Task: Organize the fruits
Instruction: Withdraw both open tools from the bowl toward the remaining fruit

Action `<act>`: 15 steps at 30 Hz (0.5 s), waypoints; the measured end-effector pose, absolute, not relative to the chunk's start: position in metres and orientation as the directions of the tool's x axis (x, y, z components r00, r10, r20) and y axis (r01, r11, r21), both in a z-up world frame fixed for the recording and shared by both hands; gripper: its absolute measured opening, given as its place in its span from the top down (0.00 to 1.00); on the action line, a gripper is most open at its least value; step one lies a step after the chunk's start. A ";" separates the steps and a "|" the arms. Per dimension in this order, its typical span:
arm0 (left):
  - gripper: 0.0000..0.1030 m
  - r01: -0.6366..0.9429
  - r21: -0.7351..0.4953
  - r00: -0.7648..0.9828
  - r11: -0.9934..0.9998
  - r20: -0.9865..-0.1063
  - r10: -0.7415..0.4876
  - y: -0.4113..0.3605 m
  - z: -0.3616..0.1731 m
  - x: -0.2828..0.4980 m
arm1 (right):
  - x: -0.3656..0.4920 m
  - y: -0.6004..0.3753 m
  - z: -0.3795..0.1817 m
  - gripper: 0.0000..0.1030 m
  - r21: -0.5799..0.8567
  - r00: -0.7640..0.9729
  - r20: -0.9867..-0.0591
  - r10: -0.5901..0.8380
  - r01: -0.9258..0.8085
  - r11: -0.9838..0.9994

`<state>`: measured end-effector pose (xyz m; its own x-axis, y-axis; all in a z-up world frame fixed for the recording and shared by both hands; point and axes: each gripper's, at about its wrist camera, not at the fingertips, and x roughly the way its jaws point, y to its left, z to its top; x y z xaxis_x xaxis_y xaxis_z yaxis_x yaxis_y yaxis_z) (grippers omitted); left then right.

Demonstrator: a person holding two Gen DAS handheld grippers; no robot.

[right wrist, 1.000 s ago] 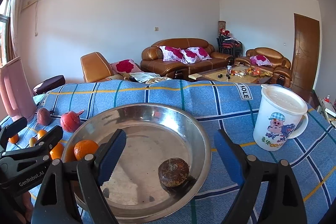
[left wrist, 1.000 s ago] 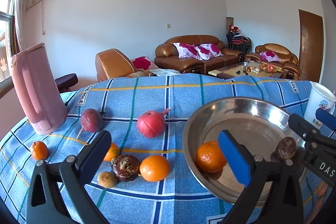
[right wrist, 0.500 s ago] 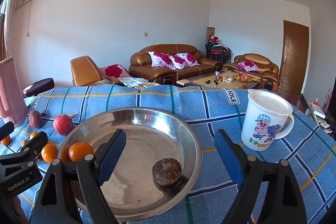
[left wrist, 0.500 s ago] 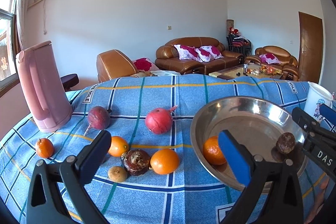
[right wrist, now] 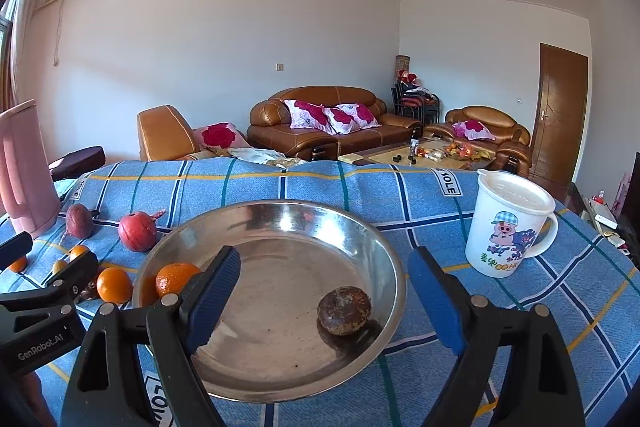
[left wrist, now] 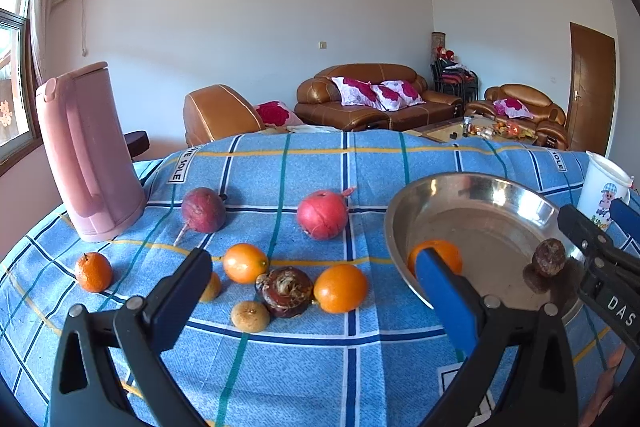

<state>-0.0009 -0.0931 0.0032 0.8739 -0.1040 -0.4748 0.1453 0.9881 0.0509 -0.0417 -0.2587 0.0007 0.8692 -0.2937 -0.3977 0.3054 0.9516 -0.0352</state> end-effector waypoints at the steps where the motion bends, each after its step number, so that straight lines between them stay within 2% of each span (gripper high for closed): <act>1: 0.00 0.144 0.053 0.873 0.988 -0.477 -0.102 -0.091 0.003 -0.001 | -0.042 -0.256 0.001 0.16 -0.033 0.870 -0.398 -0.291 0.304 0.952; 15: 0.00 0.124 0.087 0.868 0.988 -0.493 -0.066 -0.039 0.000 0.003 | -0.042 -0.216 -0.001 0.16 -0.016 0.891 -0.403 -0.211 0.224 0.975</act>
